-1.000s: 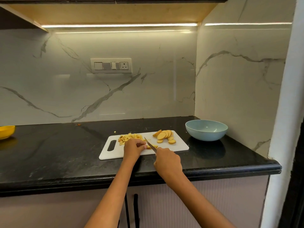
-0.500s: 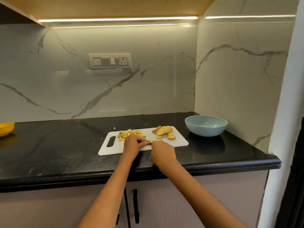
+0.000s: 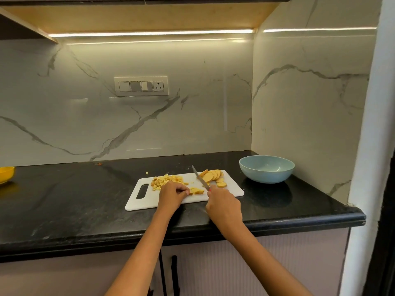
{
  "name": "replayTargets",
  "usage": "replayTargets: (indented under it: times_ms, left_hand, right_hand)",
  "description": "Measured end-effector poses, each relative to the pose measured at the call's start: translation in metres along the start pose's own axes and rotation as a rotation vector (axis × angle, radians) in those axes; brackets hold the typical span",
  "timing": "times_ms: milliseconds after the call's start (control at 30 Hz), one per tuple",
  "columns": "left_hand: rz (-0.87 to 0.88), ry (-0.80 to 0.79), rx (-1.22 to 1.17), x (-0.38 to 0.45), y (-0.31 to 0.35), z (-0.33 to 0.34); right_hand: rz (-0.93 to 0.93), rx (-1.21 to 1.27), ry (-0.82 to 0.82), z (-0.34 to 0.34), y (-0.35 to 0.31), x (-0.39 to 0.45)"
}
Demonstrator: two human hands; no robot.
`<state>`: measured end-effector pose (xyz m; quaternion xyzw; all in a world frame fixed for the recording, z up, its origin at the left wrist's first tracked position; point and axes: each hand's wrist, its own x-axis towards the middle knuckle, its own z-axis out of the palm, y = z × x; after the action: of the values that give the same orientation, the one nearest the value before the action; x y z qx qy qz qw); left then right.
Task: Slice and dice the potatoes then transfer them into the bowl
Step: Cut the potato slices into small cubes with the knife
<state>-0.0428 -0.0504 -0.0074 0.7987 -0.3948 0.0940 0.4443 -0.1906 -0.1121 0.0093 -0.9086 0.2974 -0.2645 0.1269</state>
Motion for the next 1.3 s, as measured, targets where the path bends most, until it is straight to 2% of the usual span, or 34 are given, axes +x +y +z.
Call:
replayTargets:
  times_ms: [233,400,633,933,1100,1167,1300]
  left_hand:
    - [0.124,0.024,0.077,0.008,0.001,0.009]
    - [0.280,-0.257,0.199,0.020,0.005,0.016]
    - [0.347,-0.323,0.210,0.035,0.006,0.020]
    - [0.380,-0.298,0.420,0.067,-0.017,0.015]
    - [0.345,-0.200,0.470,0.094,-0.030,0.008]
    - [0.272,-0.137,0.390,0.101,-0.037,0.005]
    - [0.147,-0.033,0.081,0.102,-0.046,-0.008]
  right_hand:
    - [-0.019,0.153,0.167,0.011,0.009,0.032]
    - [-0.071,0.199,0.215,0.017,0.003,0.058]
    - [-0.149,0.221,0.220,0.028,0.005,0.103]
    - [-0.178,0.199,0.223,0.037,0.015,0.132]
    - [-0.190,0.194,0.234,0.040,0.018,0.134]
    - [-0.185,0.199,0.243,0.039,0.018,0.135]
    - [-0.190,0.239,0.248,0.039,0.018,0.137]
